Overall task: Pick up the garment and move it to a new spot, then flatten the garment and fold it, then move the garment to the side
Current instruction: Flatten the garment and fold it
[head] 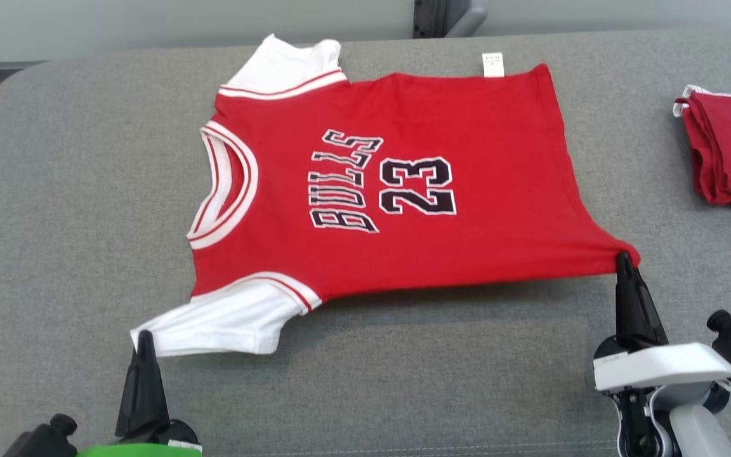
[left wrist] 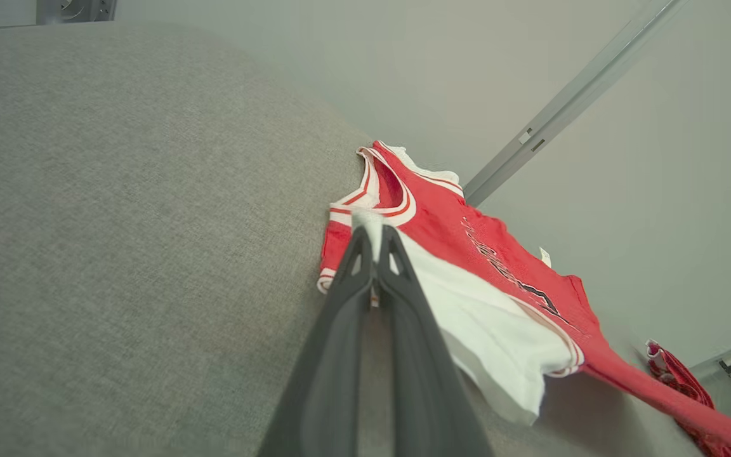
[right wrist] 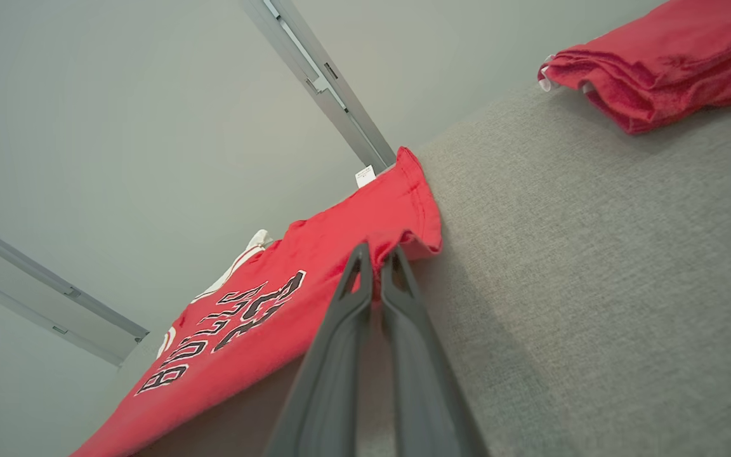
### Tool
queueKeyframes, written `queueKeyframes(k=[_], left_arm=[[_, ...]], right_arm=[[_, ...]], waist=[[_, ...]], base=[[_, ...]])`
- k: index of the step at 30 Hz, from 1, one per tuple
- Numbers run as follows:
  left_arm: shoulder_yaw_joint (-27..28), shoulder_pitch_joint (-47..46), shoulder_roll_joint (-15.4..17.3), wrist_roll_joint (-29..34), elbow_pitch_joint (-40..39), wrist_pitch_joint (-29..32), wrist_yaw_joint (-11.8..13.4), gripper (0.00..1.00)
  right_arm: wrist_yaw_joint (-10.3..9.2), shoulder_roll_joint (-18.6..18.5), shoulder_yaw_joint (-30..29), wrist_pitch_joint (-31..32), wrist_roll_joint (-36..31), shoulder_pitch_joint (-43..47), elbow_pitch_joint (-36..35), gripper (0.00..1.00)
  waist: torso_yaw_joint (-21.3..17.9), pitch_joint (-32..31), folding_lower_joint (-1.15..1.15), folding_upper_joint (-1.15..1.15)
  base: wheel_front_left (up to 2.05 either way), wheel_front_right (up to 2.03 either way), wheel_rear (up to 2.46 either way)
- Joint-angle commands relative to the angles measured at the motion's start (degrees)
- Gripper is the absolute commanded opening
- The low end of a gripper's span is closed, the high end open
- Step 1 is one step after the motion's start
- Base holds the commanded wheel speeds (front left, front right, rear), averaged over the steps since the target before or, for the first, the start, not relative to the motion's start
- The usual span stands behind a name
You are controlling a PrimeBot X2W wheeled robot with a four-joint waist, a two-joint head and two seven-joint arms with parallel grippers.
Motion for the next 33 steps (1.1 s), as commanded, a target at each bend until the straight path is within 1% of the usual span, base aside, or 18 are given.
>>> queueKeyframes(k=[1, 6, 12, 19, 24, 27, 33], left_arm=[[0.0, 1.46, 0.08, 0.03, 0.16, -0.27, 0.28, 0.0], [-0.38, 4.93, 0.07, -0.11, 0.4, -0.26, 0.72, 0.0], [-0.45, 8.04, 0.08, 0.38, 0.6, -0.27, 0.93, 0.0], [-1.01, 11.21, 0.07, 1.17, 1.26, -0.27, 0.45, 0.0], [-2.22, 9.31, 0.06, 1.42, 1.31, -0.27, 0.04, 0.0], [-3.1, 7.28, 0.07, -0.9, 1.26, -0.27, -0.12, 0.0], [-4.64, 2.84, 0.07, -3.58, 2.74, -0.26, 0.67, 0.0]], right_arm=[[0.0, -0.14, -0.21, -0.22, 0.37, 1.6, -0.65, 0.0], [0.0, -0.13, 0.42, -0.22, 1.56, 6.47, -2.09, 0.0], [0.0, -0.16, 1.69, -0.22, 2.92, 11.51, -2.0, 0.0], [0.0, -0.14, 1.68, -0.22, 3.15, 14.56, -1.28, 0.0], [0.0, -0.14, 2.52, -0.22, 3.94, 14.03, -0.11, 0.0], [0.0, -0.11, 3.52, -0.22, 6.07, 12.99, 1.62, 0.0], [0.0, -0.13, 4.92, -0.22, 8.98, 10.64, 5.21, 0.0]], waist=[[0.61, -2.64, 0.01, 0.56], [0.0, -3.87, 0.01, 0.56], [-0.32, -4.66, 0.01, 0.56], [-0.85, -5.36, 0.01, 0.56], [-1.36, -6.09, 0.01, 0.56], [-1.65, -6.78, 0.01, 0.56], [-2.16, -8.07, 0.01, 0.56]], base=[[0.0, 0.0, 0.0], [0.0, 0.0, 0.0], [0.0, 0.0, 0.0], [0.0, 0.0, 0.0], [0.0, 0.0, 0.0], [0.0, 0.0, 0.0], [0.0, 0.0, 0.0]])
